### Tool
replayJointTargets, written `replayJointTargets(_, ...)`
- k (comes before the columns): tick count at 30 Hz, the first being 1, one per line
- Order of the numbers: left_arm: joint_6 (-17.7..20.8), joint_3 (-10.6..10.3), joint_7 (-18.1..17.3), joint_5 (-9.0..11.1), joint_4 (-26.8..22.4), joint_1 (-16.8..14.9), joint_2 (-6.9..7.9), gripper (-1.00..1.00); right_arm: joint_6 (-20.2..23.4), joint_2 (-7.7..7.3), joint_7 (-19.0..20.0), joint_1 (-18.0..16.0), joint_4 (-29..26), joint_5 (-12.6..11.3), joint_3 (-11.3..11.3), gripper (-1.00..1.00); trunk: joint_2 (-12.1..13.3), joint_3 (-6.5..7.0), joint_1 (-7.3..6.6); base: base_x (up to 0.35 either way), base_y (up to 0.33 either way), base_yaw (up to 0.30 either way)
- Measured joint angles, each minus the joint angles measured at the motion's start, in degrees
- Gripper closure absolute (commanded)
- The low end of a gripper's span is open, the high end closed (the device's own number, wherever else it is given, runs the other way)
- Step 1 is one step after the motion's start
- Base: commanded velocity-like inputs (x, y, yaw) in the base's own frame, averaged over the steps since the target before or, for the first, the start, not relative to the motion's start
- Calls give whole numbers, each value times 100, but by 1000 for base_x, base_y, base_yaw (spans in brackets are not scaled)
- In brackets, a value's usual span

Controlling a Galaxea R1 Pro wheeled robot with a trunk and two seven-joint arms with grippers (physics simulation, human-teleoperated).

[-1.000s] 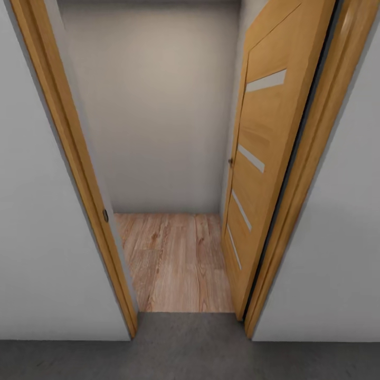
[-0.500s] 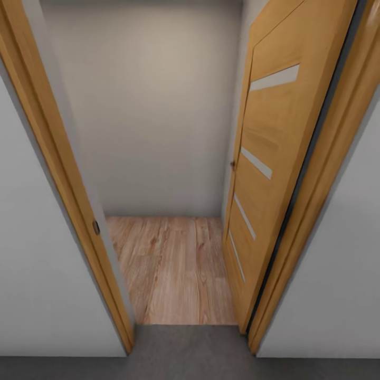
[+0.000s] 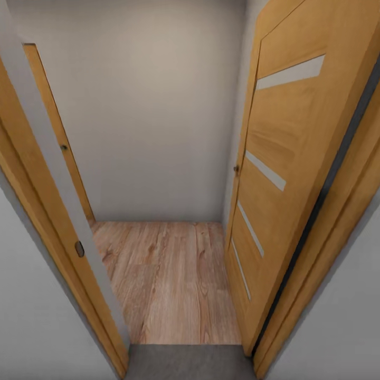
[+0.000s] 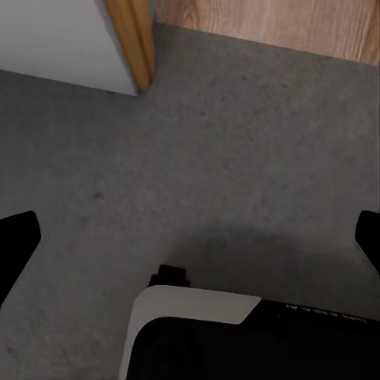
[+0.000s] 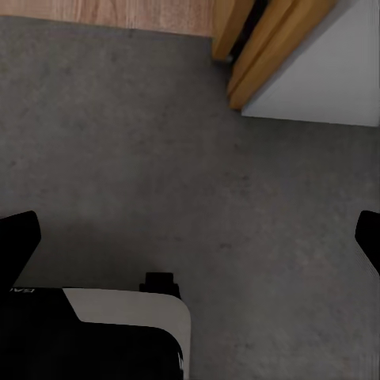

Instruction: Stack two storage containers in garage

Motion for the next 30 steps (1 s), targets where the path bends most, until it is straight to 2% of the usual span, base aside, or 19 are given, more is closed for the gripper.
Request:
replayJointTargets(16,0,7,0,-1,0,0,-1,-100,0,0,0,0,0,4,0,-100,0,0,0,323,5,0)
replayJointTargets(30,0,8,0,19,1,-1,0,-100,0,0,1,0,0,12,0,-100,1,0,3,33,2,0)
